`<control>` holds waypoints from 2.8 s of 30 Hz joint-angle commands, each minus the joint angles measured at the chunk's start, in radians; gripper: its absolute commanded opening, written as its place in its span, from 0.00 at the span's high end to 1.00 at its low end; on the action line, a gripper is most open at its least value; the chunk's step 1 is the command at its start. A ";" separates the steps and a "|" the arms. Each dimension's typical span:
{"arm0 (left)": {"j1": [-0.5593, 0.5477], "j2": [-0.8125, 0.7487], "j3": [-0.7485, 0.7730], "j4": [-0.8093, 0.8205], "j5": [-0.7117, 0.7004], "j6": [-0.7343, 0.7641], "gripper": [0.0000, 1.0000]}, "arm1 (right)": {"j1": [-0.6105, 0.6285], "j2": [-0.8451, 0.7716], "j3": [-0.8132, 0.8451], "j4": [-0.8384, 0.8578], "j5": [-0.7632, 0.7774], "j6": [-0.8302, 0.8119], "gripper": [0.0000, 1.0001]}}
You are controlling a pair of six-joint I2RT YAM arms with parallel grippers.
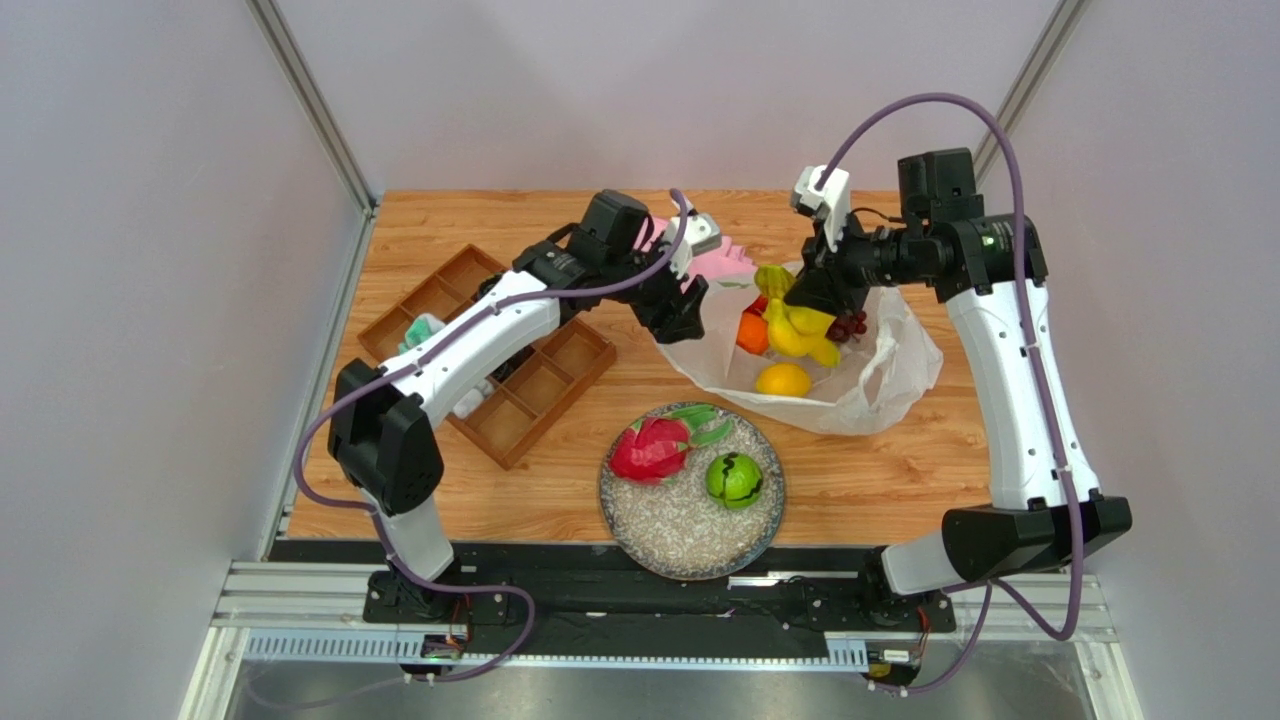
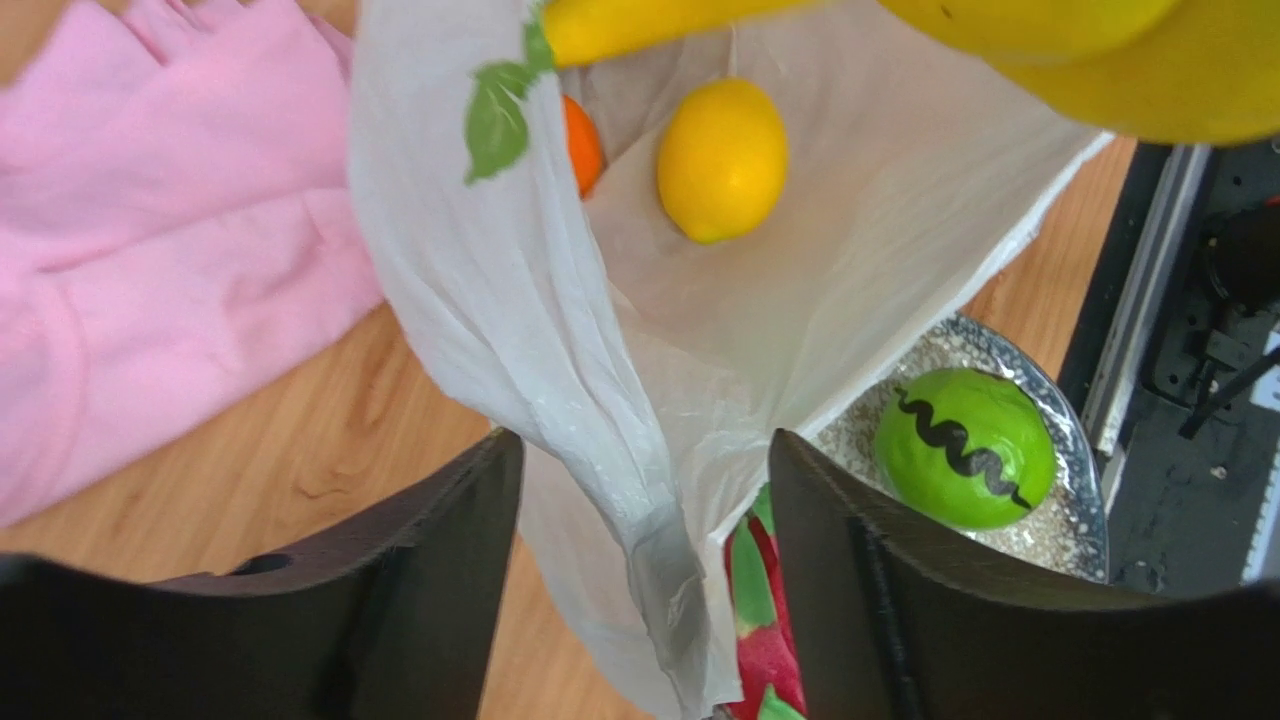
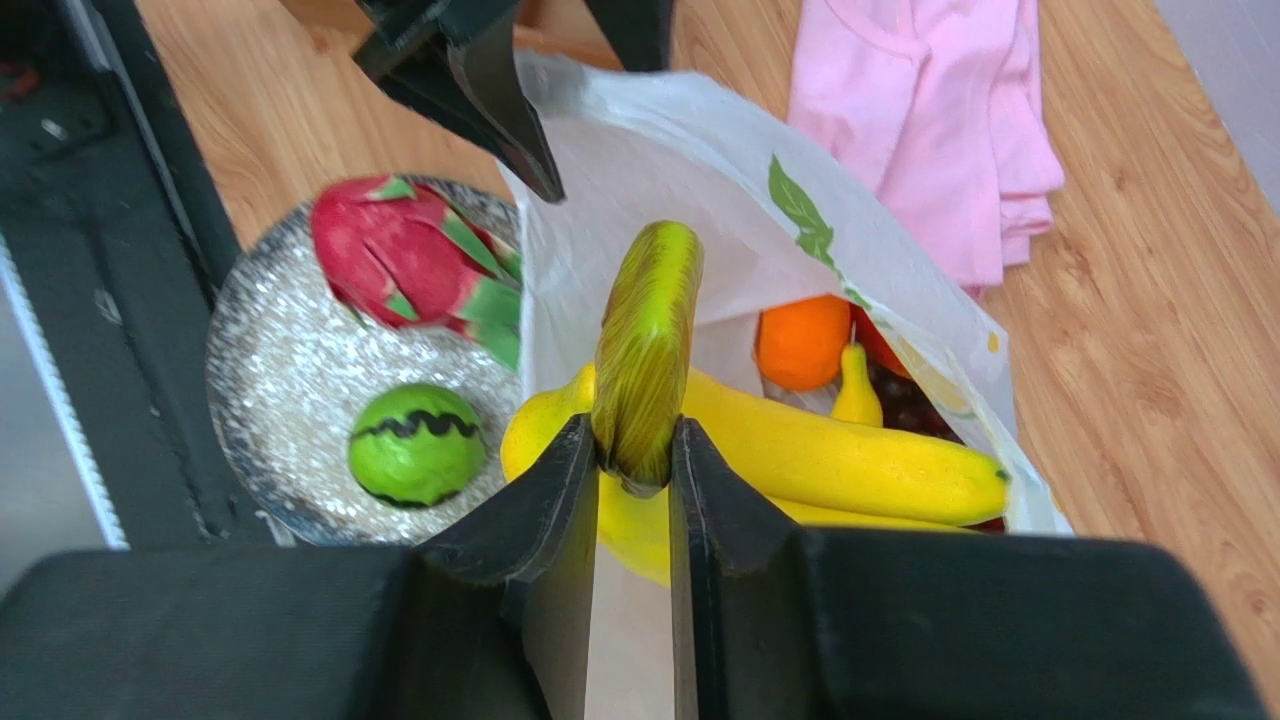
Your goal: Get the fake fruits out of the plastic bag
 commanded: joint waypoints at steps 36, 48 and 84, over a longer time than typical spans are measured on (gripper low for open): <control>0.429 -0.972 -0.402 -0.216 0.086 0.082 0.07 | 0.882 0.033 -0.269 -0.148 0.076 0.594 1.00; 0.469 -0.964 -0.425 -0.211 0.125 0.041 0.08 | 0.877 0.397 -0.111 -0.073 0.113 0.722 1.00; 0.384 -0.802 -0.369 -0.122 0.229 -0.017 0.08 | 0.301 0.176 0.262 -0.040 0.404 0.484 0.38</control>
